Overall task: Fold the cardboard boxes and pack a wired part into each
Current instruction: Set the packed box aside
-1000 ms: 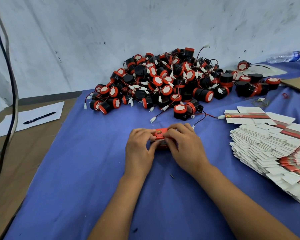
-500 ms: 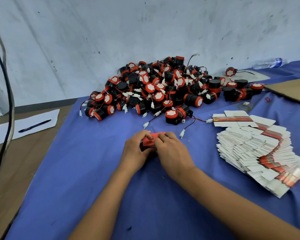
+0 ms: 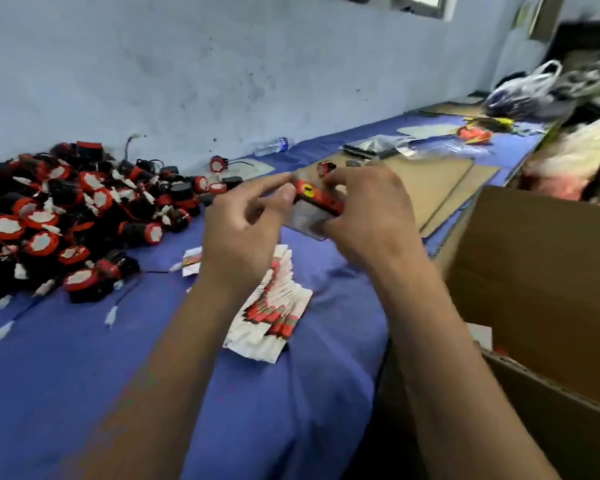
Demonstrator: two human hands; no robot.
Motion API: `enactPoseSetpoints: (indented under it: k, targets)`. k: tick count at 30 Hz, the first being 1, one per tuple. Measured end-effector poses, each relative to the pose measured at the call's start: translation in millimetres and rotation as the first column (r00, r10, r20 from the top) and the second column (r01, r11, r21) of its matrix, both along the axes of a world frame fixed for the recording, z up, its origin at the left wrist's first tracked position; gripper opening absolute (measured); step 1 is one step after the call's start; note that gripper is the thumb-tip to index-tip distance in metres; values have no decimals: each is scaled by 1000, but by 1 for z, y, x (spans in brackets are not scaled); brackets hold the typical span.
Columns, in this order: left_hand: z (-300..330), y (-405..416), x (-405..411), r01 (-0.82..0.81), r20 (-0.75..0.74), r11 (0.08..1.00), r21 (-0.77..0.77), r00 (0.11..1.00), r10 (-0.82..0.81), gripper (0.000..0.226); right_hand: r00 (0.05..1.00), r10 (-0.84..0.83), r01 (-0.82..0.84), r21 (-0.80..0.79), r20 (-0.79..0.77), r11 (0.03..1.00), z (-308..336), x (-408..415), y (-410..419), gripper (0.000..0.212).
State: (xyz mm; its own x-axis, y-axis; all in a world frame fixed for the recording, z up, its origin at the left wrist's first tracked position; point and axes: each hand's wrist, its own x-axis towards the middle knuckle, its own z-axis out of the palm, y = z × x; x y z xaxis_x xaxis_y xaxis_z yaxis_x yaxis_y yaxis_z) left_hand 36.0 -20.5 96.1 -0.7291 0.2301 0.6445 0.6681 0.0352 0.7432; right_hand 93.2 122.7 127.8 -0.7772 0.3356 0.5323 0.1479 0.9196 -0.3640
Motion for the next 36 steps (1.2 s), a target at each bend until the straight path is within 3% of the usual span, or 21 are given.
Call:
enactPoseSetpoints:
  k: [4, 7, 10, 13, 16, 19, 22, 24, 26, 29, 33, 36]
  targets:
    - [23, 107, 40, 250, -108, 951, -182, 956, -272, 31, 937, -281, 301, -69, 207, 951, 31, 72, 94, 36]
    - [19, 156, 61, 322, -137, 856, -404, 904, -405, 34, 871, -326, 379, -80, 366, 922, 26, 102, 125, 29]
    - [3, 174, 64, 299, -92, 788, -539, 908, -408, 37, 834, -306, 400, -122, 459, 908, 12, 104, 135, 51]
    - [-15, 162, 48, 201, -119, 845, -495, 948, -295, 37, 841, -305, 393, -118, 446, 912, 7, 87, 129, 59]
    - [-36, 125, 16, 3, -124, 915, -403, 991, -58, 33, 913, -248, 298, -114, 326, 948, 4, 56, 99, 57]
    - [-62, 70, -11, -222, 34, 903, -368, 967, 251, 9, 951, -30, 87, -171, 309, 982, -14, 11, 50, 42]
    - [-88, 6, -36, -442, 179, 758, -479, 797, 577, 22, 869, 197, -132, -170, 453, 976, -46, -46, -1, 38]
    - [-104, -37, -51, -480, 298, 658, -580, 627, 720, 33, 785, 297, -270, -132, 543, 954, -70, -83, -31, 51]
    - [-117, -66, -63, -457, 399, 649, -609, 530, 748, 33, 708, 368, -371, -126, 602, 920, -92, -113, -52, 82]
    - [-130, -79, -78, -456, 514, 727, -514, 514, 686, 30, 651, 383, -444, -80, 655, 892, -122, -147, -68, 107]
    - [-125, -79, -105, -557, 668, 758, -340, 425, 611, 11, 708, 359, -437, -21, 608, 899, -139, -183, -81, 95]
    - [-124, -78, -129, -545, 799, 819, -177, 407, 443, 31, 696, 356, -472, 25, 623, 881, -145, -198, -86, 84]
